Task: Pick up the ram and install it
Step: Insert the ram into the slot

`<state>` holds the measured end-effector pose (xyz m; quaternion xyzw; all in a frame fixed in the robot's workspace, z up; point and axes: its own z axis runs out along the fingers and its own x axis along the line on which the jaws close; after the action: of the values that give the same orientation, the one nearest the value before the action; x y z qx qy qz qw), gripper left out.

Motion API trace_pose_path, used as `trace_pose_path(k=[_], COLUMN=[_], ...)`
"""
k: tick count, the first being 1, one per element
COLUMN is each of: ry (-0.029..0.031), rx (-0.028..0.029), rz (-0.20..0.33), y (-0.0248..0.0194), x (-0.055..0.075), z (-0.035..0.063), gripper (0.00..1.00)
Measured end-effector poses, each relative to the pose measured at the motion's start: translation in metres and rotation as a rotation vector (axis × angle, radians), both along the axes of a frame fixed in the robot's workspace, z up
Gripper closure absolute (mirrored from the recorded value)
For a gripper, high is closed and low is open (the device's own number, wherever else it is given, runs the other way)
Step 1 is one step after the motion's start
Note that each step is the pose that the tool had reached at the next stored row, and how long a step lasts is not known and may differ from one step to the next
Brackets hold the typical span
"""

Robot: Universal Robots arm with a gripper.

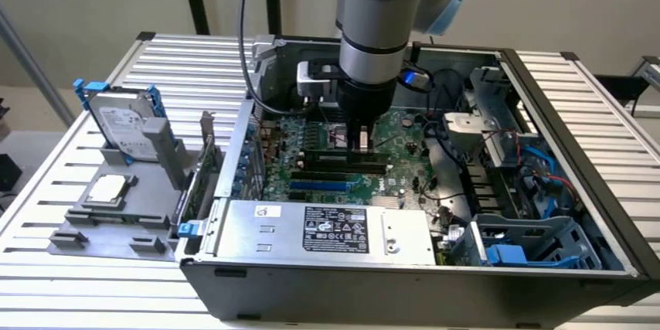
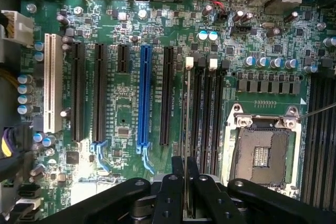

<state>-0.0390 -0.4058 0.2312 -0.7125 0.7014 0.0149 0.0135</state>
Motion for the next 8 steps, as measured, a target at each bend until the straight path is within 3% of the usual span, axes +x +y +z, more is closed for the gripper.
trace_pose_path(k=[8], ry=[0.0036], rx=[0.0], rz=[0.0], y=[0.0011], x=[-0.0011], z=[-0.0069], gripper=[0.86])
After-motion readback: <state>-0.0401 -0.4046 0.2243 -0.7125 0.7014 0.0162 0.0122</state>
